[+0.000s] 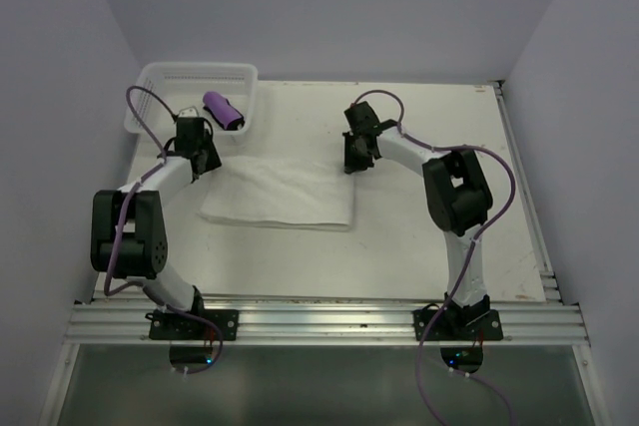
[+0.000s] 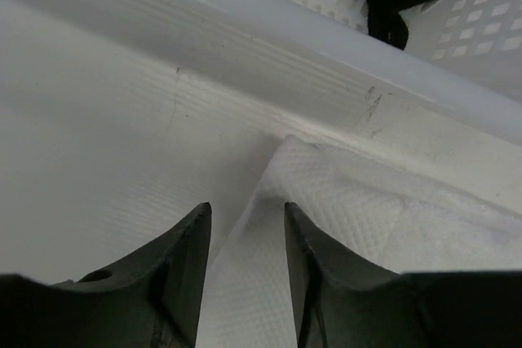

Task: Roll the towels
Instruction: Fold the towel

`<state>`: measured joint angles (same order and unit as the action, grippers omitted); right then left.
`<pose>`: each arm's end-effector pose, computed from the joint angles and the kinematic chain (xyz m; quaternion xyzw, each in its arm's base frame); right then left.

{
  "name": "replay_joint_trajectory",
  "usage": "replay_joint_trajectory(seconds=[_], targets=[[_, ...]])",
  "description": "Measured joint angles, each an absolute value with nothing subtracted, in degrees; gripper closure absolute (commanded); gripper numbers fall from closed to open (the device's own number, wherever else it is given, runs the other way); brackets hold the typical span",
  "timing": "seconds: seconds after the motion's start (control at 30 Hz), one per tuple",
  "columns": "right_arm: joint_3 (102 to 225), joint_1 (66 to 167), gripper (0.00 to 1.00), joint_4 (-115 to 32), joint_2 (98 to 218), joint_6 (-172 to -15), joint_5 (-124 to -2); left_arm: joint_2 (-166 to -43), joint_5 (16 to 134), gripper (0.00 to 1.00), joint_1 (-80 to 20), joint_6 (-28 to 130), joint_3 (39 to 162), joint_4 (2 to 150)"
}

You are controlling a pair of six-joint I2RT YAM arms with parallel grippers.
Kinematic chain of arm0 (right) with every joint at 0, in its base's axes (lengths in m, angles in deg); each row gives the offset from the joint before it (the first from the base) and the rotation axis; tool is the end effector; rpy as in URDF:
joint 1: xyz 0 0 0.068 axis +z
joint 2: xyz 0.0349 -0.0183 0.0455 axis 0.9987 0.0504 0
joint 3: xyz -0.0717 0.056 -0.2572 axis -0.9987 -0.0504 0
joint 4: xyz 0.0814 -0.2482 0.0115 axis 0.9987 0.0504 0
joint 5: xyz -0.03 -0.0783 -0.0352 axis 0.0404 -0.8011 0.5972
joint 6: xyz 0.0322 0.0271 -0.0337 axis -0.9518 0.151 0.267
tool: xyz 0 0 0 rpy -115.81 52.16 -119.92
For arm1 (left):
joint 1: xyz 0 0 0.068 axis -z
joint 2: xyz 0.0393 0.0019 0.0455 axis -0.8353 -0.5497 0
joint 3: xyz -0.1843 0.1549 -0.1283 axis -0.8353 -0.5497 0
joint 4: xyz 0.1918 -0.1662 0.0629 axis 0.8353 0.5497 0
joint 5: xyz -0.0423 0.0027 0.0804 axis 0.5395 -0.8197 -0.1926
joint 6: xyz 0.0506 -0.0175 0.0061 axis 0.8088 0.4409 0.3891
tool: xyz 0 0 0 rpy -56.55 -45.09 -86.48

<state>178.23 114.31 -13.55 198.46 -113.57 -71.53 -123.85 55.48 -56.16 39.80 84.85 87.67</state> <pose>0.4033 0.2066 0.1673 -0.0003 0.9659 0.1104 0.2341 0.3447 0.0040 0.1911 -0.2117 0.9047 0.0174 0.3694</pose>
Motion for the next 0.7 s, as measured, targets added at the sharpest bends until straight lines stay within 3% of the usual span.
replay_joint_trajectory(seconds=[0.1,0.23,0.37,0.47,0.53,0.63,0.7], targets=[[178.2,114.1,0.78,-13.6,198.3,-112.6,-70.4,-121.4,55.5,0.43,-56.2,39.4,84.8,87.3],[177.9,114.0,0.58,-13.6,197.1,-111.3,-69.5,-118.9,55.8,0.38,-56.2,39.3,84.8,87.2],[175.8,113.9,0.52,-13.4,192.8,-110.6,-69.6,-115.6,57.8,0.36,-56.2,39.0,84.6,87.1],[173.5,113.8,0.6,-13.5,187.7,-110.7,-69.7,-112.9,60.6,0.36,-56.2,38.4,83.1,86.0],[170.9,113.7,0.79,-14.5,183.7,-111.0,-69.5,-111.2,62.6,0.37,-56.1,37.5,81.1,85.1],[167.0,113.7,0.89,-15.8,179.0,-112.1,-68.4,-110.6,65.0,0.41,-55.2,36.3,78.2,83.4],[164.9,114.0,0.89,-16.8,177.6,-113.0,-67.2,-110.7,66.5,0.45,-53.7,35.6,76.2,81.7]])
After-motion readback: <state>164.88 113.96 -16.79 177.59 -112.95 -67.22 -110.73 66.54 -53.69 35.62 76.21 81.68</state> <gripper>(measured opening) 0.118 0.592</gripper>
